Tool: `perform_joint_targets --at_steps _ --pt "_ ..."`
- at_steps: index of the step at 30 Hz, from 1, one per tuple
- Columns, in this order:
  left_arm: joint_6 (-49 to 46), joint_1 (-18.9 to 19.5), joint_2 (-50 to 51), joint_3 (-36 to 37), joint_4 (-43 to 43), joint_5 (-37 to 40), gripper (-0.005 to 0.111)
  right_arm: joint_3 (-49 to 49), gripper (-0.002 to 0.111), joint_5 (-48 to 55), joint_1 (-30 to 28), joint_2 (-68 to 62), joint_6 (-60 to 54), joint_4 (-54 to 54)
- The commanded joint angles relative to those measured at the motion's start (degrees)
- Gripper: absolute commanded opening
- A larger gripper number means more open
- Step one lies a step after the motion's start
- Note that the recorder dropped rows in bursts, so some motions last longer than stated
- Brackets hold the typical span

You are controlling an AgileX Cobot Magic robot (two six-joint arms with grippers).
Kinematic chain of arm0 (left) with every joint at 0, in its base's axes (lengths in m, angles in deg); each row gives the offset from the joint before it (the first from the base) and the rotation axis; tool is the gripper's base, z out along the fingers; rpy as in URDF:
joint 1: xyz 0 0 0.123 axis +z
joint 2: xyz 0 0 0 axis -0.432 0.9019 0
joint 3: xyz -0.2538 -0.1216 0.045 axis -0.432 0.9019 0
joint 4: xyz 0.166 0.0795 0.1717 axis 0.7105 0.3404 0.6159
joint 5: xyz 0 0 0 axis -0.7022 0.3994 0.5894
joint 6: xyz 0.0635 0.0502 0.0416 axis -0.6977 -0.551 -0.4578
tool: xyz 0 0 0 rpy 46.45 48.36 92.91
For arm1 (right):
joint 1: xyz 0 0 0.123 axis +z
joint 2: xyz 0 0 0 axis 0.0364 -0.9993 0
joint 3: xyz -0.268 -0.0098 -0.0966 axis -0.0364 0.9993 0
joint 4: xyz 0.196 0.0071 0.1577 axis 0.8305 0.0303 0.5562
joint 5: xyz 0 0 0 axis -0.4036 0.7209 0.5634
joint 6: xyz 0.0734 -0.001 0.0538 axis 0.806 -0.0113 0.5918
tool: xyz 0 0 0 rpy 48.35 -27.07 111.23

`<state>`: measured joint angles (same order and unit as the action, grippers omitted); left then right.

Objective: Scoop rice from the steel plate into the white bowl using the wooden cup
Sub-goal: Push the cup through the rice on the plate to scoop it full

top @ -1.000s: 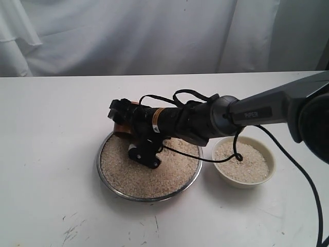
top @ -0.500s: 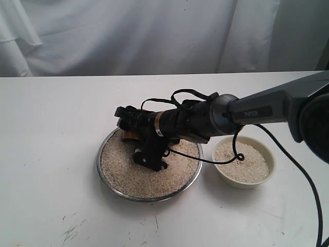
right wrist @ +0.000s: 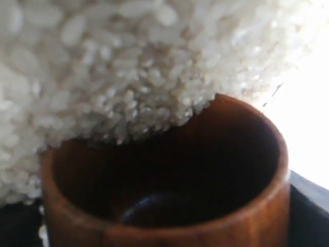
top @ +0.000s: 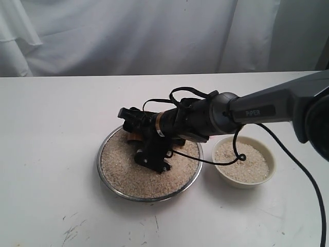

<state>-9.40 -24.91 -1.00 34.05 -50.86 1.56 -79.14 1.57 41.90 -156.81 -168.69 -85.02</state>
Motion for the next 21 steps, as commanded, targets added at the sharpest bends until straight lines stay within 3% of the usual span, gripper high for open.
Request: perform_joint_targets --at_steps 1,7,10,14,17,21 --pt "0.18 -0.09 -0.29 0.26 -0.04 -0.36 0.000 0.57 0.000 6.06 0.32 0.43 0.16 2.46" --pt "0.18 -0.09 -0.29 0.26 -0.04 -0.36 0.000 0.57 0.000 9.90 0.44 0.43 -5.81 9.16" --pt "0.18 -0.09 -0.29 0.26 -0.04 -0.36 0.000 0.47 0.000 13.66 0.55 0.43 -15.69 19.33" --pt "0.18 -0.09 -0.29 0.26 -0.04 -0.36 0.000 0.06 0.000 21.56 0.39 0.43 -32.57 40.82" --pt "0.18 -0.09 -0.29 0.26 -0.04 -0.36 0.000 -2.02 0.000 29.05 0.39 0.31 -32.57 46.28" --pt "0.18 -0.09 -0.29 0.26 -0.04 -0.36 0.000 -3.51 0.000 31.60 0.39 0.31 -32.57 46.42"
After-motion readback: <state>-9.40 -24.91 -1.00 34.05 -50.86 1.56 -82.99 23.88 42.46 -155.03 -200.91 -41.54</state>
